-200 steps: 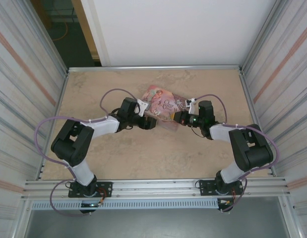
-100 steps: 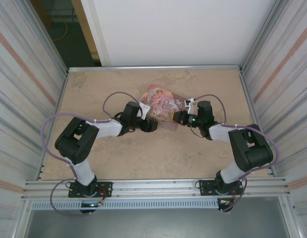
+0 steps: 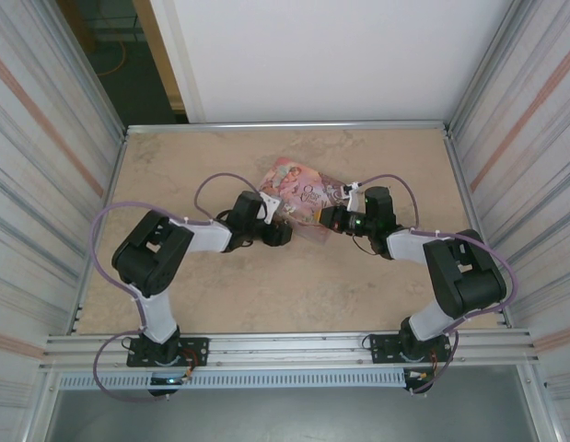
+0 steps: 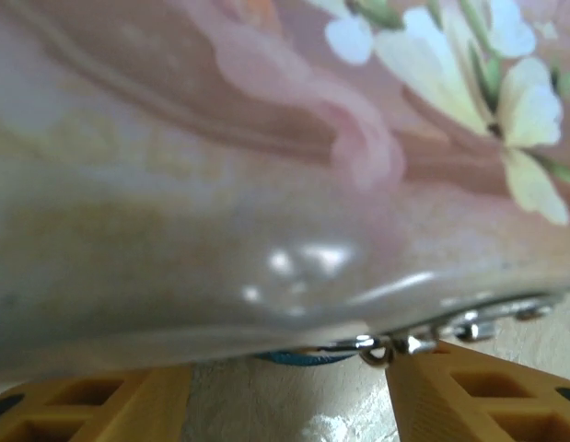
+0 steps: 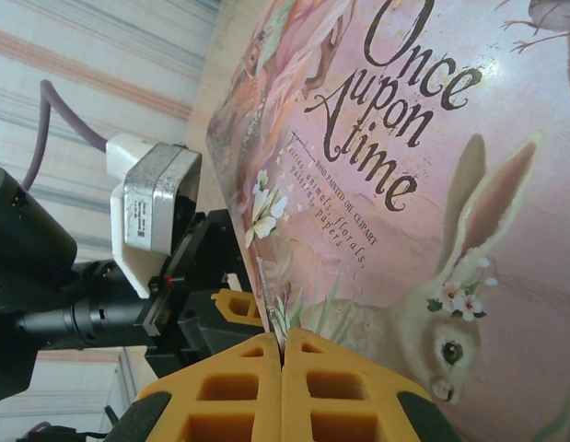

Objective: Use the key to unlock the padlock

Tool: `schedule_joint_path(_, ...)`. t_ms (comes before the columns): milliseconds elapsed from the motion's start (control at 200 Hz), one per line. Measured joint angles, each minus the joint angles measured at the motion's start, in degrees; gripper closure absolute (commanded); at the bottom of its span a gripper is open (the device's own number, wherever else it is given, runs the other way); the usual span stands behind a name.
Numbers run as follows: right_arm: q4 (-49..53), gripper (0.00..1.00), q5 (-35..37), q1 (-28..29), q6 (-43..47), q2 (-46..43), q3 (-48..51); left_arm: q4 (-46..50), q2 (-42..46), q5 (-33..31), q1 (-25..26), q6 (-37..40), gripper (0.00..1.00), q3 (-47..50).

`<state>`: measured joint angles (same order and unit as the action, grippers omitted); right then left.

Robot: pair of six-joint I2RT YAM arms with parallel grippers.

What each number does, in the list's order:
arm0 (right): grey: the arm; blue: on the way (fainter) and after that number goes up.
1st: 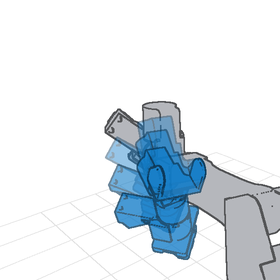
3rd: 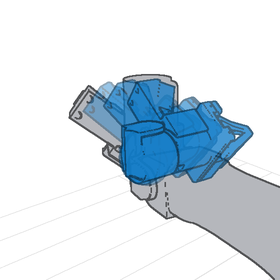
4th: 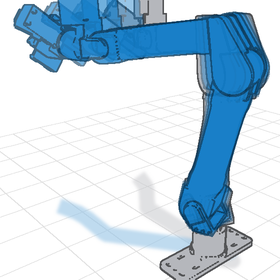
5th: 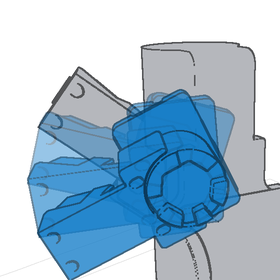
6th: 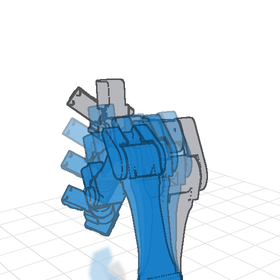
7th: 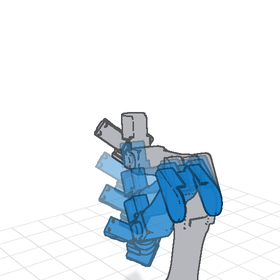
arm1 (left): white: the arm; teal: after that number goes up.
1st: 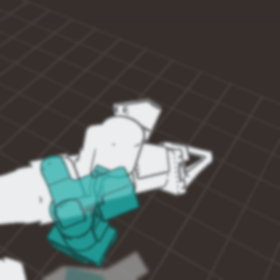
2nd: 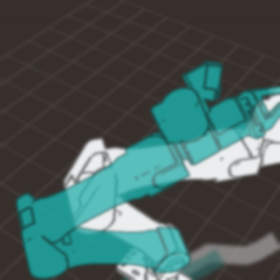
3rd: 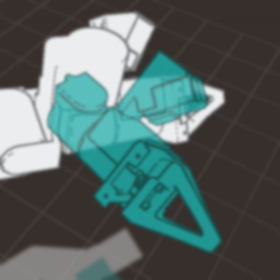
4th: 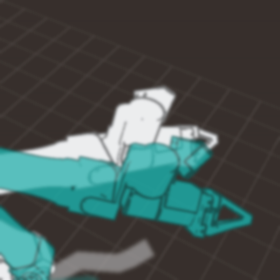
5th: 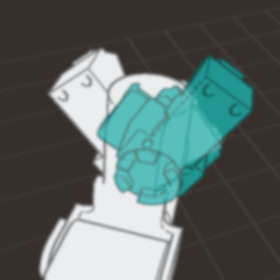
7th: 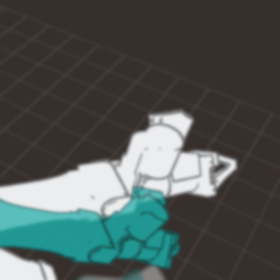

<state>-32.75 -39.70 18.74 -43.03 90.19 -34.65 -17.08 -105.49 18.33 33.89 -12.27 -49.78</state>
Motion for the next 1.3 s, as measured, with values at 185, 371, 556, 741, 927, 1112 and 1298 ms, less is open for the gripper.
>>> schedule_joint_path(185,-0.09,1.00,0.04,0.07,0.00,0.15,-0.09,-0.39,-1.07,-0.39,0.22,-0.02,0.46,-0.92)
schedule_joint_path(371,-0.20,1.00,0.26,0.13,0.00,0.17,-0.09,-0.37,-1.57,-1.09,0.26,-0.20,0.49,-1.62)
schedule_joint_path(556,-0.24,1.00,0.52,0.28,0.00,0.17,-0.09,-0.35,-1.57,-1.70,0.39,-0.44,0.53,-1.64)
schedule_joint_path(741,-0.24,1.00,0.66,0.33,0.00,0.17,-0.09,-0.26,-1.57,-2.23,0.66,-0.61,0.61,-1.75)
schedule_joint_path(927,-0.46,1.00,0.90,0.50,0.00,0.20,-0.09,-0.33,-1.57,-2.38,1.01,-0.87,0.69,-1.99)
schedule_joint_path(1112,-0.90,1.00,0.90,0.55,0.00,0.37,-0.09,-0.28,-1.57,-2.36,1.11,-0.83,0.78,-1.99)
schedule_joint_path(1298,-0.90,1.00,0.90,0.55,-0.02,0.37,-0.09,-0.09,-1.42,-2.56,1.29,-0.87,0.84,-1.97)
